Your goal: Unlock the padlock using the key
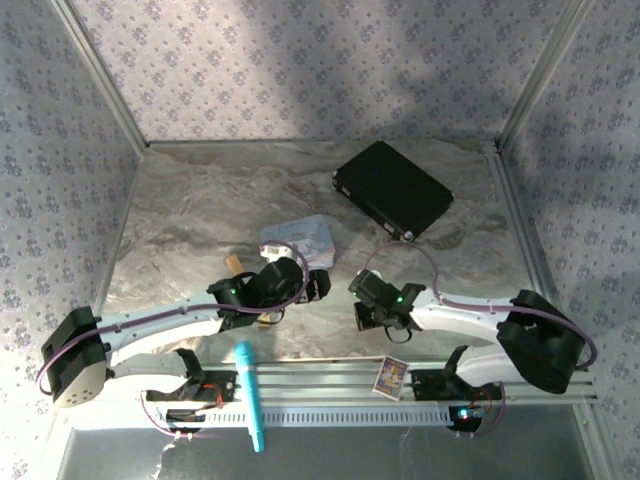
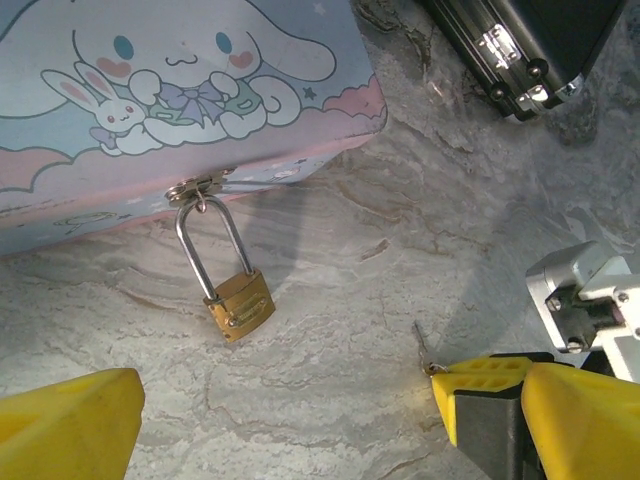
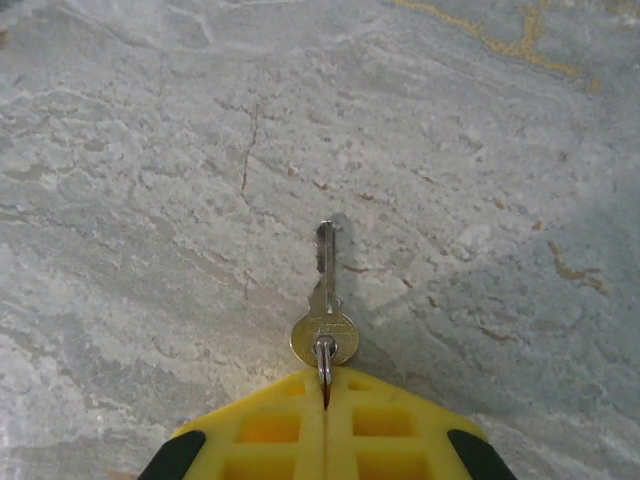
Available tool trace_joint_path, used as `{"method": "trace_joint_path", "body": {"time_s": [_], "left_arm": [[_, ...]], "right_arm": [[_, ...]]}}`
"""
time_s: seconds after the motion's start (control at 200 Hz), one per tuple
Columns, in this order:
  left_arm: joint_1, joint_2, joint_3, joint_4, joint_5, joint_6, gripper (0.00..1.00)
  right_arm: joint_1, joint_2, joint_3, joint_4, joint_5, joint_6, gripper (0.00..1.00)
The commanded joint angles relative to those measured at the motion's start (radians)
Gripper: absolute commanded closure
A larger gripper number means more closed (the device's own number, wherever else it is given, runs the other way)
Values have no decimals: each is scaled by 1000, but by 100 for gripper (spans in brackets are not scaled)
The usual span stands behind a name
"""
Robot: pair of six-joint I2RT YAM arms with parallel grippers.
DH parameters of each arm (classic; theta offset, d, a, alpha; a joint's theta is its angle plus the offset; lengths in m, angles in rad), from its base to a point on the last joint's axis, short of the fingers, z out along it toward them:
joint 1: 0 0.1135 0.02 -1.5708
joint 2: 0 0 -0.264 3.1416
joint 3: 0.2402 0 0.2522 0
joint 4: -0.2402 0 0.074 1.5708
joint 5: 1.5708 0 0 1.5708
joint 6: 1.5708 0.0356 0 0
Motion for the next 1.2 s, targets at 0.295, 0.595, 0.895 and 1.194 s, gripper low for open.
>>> {"method": "trace_joint_path", "body": {"time_s": [0.295,0.595,0.895,1.194], "left_arm": [[-2,26,-77,345,88,-165,12],[-6,137,-208,696,127,-663,11],[-14,225,-222,926,100,-874,4],[-22,289,-220,1051,125,-968,0]], "right_arm": [[-157,-212,-60,178,-385,-251,100],[-176,-289,-35,202,-445,-249,100],[-119,-247,-3,341,-423,-191,100],[-69,-174,39,474,-387,-148,100]]}}
